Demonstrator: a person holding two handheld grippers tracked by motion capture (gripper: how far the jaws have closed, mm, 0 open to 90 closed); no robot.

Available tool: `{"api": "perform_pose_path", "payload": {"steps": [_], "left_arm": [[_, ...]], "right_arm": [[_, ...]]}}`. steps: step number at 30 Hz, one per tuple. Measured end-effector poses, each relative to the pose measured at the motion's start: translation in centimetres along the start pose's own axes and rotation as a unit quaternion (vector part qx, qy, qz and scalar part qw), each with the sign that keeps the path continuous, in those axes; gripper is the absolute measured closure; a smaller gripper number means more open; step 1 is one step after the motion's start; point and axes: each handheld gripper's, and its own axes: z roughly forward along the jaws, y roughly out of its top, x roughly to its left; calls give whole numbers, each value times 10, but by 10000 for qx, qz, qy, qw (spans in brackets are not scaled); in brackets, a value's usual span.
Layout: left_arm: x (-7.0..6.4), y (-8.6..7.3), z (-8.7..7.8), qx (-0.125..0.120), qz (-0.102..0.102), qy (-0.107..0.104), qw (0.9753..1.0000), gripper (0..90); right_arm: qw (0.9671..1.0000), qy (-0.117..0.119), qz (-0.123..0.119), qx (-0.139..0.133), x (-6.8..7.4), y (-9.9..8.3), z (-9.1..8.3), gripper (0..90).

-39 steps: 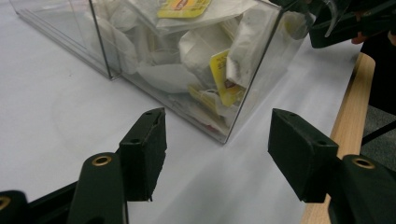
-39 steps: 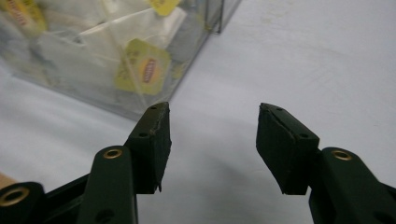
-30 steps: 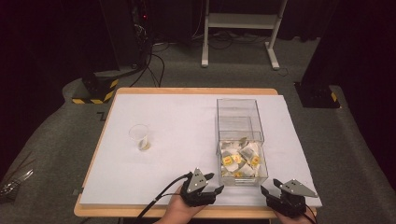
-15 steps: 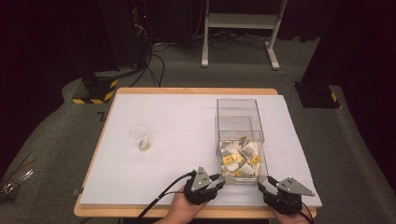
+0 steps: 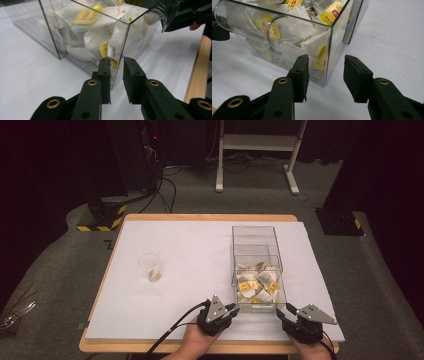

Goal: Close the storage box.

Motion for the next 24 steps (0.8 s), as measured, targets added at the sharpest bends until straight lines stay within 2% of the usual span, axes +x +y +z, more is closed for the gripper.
{"api": "perform_pose_path", "payload": {"steps": [2,3,8,9,10,17,19,24], "left_arm": [[2,2,2,-48,-26,51,10000,761],[4,4,2,-29,43,93,9999,761],[11,10,6,-91,-19,215,9997,729],[11,11,8,-170,-119,234,9995,718],[13,12,8,-116,-13,254,9996,708],[16,17,15,-194,-33,454,9988,627],[18,18,17,-163,49,513,9985,599],[23,23,25,-204,0,679,9975,538]], "right_arm": [[10000,-6,18,1,-1,2,2,552],[10000,-13,18,-10,-1,3,3,549],[9999,-60,79,-63,-4,7,8,545],[9999,-66,97,-76,-4,8,10,544],[9999,-66,108,-75,-5,9,10,541],[9998,-74,131,-118,-7,16,18,517],[9998,-78,126,-118,-8,18,20,506],[9997,-132,182,-131,-11,23,26,485]]}}
